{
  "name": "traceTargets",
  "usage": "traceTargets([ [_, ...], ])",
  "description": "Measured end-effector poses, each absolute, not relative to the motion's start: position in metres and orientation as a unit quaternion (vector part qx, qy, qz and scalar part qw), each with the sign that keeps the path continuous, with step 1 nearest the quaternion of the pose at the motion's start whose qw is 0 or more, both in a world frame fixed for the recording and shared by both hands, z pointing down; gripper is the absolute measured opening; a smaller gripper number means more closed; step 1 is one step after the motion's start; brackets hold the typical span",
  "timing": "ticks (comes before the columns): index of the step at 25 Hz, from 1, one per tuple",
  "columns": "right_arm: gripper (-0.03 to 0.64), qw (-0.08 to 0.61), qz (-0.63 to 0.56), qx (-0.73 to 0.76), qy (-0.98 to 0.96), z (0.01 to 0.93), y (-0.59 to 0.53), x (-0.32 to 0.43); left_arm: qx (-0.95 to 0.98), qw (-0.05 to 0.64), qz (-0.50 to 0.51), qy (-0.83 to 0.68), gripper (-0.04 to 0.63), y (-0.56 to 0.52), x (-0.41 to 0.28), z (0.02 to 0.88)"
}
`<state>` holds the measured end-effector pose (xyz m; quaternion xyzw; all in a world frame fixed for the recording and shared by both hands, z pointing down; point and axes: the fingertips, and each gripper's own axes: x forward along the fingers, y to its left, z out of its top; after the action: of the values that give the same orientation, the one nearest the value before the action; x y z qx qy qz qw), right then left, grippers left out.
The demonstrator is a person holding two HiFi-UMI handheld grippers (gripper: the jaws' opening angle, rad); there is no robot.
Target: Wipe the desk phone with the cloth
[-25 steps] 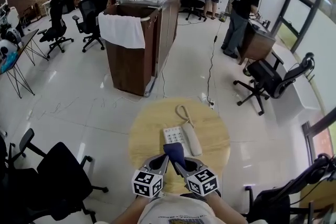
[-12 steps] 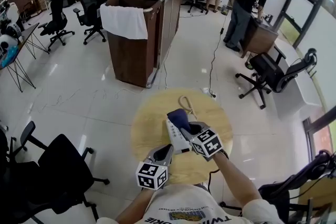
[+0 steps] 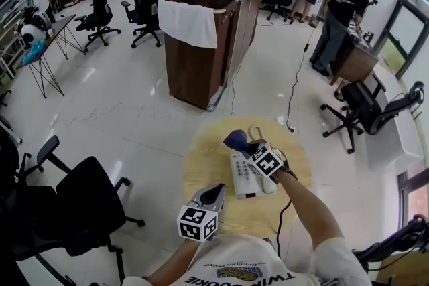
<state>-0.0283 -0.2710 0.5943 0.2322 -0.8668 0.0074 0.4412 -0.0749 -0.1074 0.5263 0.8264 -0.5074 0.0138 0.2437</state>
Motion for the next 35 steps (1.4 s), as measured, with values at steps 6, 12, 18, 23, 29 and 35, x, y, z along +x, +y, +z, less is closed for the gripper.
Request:
traceTargets([
  [6,0.066,0.489,-0.024,0.219,-0.844,0.624,-0.299,-0.031,0.820,0.240,0.023,-0.519,-0.008,-0.108,-0.083,0.531],
  [12,0.066,0.517,-0.030,0.201,-0.831,0.642,-0.294,-0.009,0.831,0.230,0.031,-0.505,-0.008,-0.100,-0.053,0.517],
  [18,0.066,0.502,-0.019,0.201,-0.841,0.648,-0.284,-0.010,0.827,0.221,0.028,-0.516,-0.008,-0.099,-0.060,0.515],
  [23,0.066,0.487,-0.015,0.190,-0.852,0.637,-0.249,-0.013,0.829,0.219,0.020,-0.514,-0.008,-0.096,-0.058,0.513],
  [29,0.066,0.467,-0.012,0.181,-0.865,0.628,-0.214,-0.017,0.830,0.213,0.008,-0.516,-0.008,-0.099,-0.060,0.505],
  [35,0.066,0.452,-0.013,0.185,-0.872,0.622,-0.174,-0.001,0.838,0.224,0.012,-0.497,-0.008,-0.097,-0.047,0.515],
])
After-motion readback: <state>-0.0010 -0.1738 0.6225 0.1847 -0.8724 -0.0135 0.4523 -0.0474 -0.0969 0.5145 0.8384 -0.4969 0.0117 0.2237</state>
